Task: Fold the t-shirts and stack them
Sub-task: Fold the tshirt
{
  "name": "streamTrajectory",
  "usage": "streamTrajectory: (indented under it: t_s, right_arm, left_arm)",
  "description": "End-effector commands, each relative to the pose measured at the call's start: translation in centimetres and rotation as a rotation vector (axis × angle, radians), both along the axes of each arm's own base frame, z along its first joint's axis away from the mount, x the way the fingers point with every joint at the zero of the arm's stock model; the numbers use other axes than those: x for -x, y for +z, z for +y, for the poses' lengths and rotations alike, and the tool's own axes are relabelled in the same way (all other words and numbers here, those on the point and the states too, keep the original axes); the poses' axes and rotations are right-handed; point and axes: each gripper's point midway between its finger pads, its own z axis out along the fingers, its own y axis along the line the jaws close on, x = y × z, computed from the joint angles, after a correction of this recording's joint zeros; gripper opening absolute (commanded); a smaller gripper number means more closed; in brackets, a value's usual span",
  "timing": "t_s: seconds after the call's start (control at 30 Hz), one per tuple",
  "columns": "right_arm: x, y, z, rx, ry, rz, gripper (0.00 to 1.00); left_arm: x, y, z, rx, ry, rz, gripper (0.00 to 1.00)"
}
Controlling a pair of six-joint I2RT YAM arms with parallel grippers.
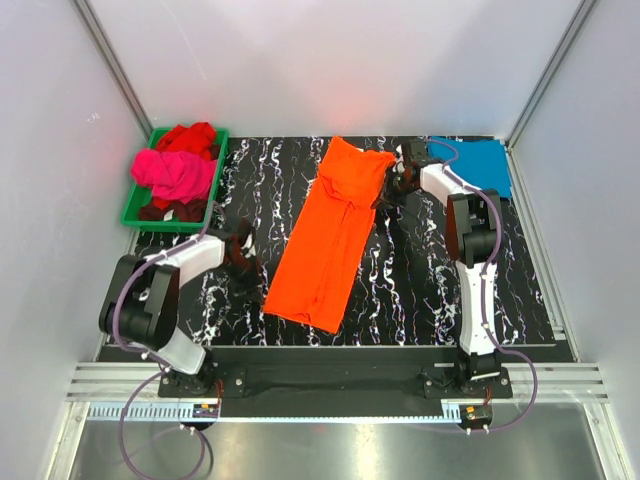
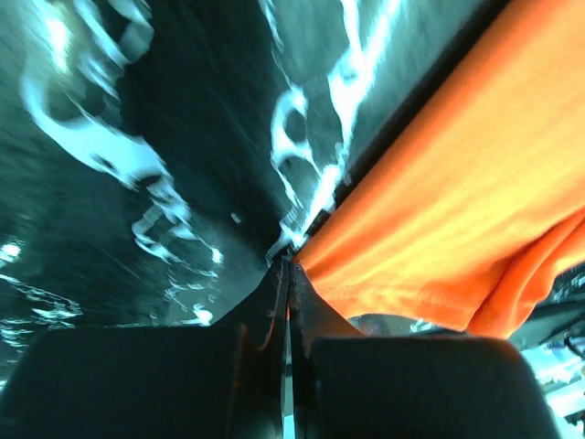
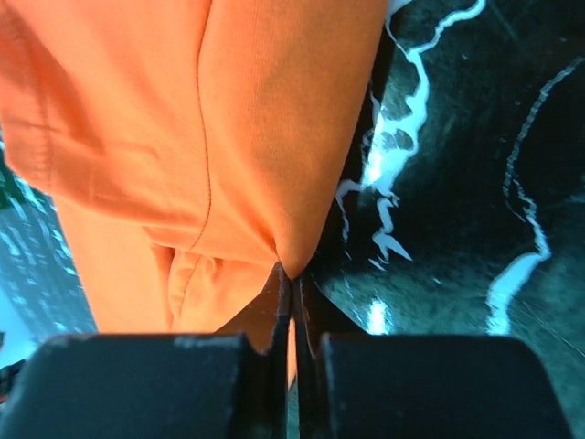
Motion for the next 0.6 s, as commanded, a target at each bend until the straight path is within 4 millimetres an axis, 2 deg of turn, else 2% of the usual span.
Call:
streamTrajectory:
  t_s: [0.0,0.07,0.13,0.17,0.2,0.27,0.3,0.37,0.4,0.47,0.53,0.57]
  right_arm:
    - [-0.2,1.8,-2.0,0.122,0.047,-0.055,0.01]
    - [0.2,1.8,-2.4,0.147,0.058,-0.035,0.05]
    - [0.2,2.2,-3.0,0.175,0.053,-0.041,0.15]
    - [0.6,2.1,-3.3,0.187,0.053,-0.033,0.18]
    - [0.7,2.3,-3.6,0.195,0.045,-0.036,0.24]
    - [0.8,3.2,-4.3,0.203,0.028,-0.046,0.35]
    - [0.8,3.7,-4.5,0.197,0.016,-0.048,0.4]
    - [0.2,5.6,-4.9,0.183,-0.011,-0.082,0.5]
    - [-0.2,6.6,-5.0,0.165,-0.042,-0.099,0.53]
    - [-1.7,8.2,-5.2,0.139,-0.086,-0.142,0.6]
    - [-2.8,7.8,-5.0,0.11,-0.138,-0.127,0.63]
    - [-4.0,8.6,-4.8,0.094,-0.156,-0.154,0.64]
  left_arm:
    - [1.9,1.3,-1.7,0.07,-0.007,0.011,0.0]
    - [2.9,1.7,-2.6,0.118,-0.003,0.023,0.0]
    - [3.6,2.4,-3.7,0.175,0.024,0.04,0.03]
    - [3.7,2.6,-4.0,0.191,0.036,0.039,0.08]
    - [4.0,3.3,-4.5,0.221,0.06,0.042,0.24]
    - [4.1,4.0,-5.0,0.249,0.076,0.044,0.34]
    - [3.6,5.0,-5.2,0.265,0.076,0.019,0.42]
    - [3.2,5.9,-5.1,0.251,0.066,-0.004,0.47]
    - [1.6,7.3,-5.1,0.24,0.038,-0.075,0.47]
    - [0.3,8.5,-4.9,0.214,0.006,-0.142,0.47]
    - [-1.5,10.2,-5.3,0.219,-0.041,-0.227,0.47]
    - [-2.0,10.8,-5.9,0.244,-0.069,-0.258,0.47]
